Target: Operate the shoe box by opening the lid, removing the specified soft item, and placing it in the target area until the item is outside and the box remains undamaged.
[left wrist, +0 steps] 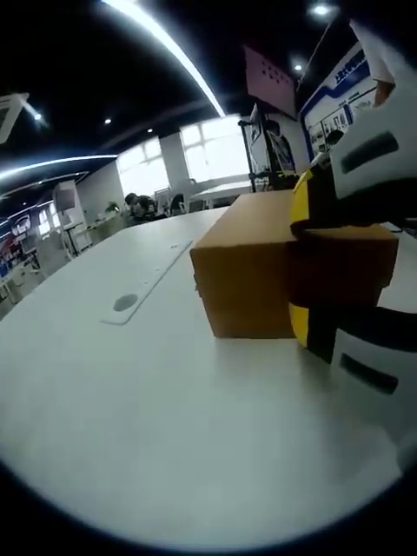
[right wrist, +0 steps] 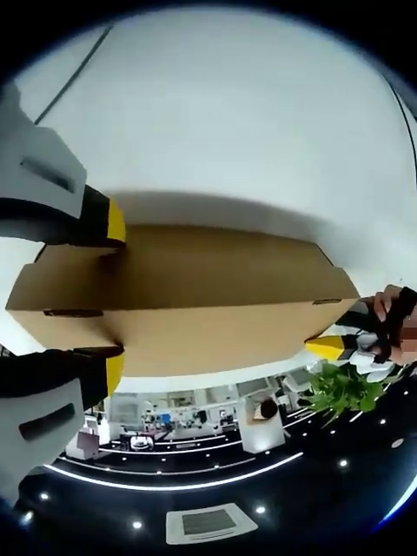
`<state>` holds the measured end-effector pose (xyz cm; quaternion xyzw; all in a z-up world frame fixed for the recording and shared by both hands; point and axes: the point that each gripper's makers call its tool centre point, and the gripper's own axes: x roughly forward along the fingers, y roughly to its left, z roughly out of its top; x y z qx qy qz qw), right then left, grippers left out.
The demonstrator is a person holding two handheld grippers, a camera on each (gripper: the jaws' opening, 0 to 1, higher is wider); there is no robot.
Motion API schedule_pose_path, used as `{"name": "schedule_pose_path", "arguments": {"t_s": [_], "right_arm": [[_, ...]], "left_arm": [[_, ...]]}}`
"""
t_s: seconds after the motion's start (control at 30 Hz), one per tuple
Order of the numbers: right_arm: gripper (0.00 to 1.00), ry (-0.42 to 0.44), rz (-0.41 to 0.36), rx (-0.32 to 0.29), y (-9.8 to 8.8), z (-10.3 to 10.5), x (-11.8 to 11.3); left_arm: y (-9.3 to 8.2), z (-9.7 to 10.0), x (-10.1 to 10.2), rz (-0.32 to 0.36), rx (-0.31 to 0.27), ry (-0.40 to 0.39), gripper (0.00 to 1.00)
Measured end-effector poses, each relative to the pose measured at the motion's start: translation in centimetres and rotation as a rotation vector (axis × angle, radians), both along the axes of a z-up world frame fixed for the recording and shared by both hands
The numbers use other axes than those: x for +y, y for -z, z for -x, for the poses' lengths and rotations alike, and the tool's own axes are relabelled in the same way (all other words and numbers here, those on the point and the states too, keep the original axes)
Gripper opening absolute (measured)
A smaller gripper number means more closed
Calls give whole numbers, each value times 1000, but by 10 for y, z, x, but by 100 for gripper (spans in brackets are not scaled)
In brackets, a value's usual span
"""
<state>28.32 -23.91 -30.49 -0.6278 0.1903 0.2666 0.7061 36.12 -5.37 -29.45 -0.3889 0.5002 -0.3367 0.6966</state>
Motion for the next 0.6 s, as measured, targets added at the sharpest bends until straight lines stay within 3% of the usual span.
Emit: {"name": "schedule_pose_path", "arguments": {"t_s": [0.07,0.13,0.3,0.33,0.43,0.6], "right_arm": [[45,-2,-1,2,0,0,0],[45,-3,-1,3,0,0,0],[45,3,1,4,-1,1,0],[45,4,2,4,-1,1,0],[45,3,3,5,-1,1,0],[45,5,5,8,-1,1,0]], "left_arm": [[2,0,-2,-9,9,-4,58],[2,-1,-4,-21,-7,-4,72],[3,-1,-4,-75,-69,38,72],[4,-7,-2,-99,-122,29,74],[3,-4,-1,-110,-122,38,82],[2,-5,6,-197,-224,68,94]]}}
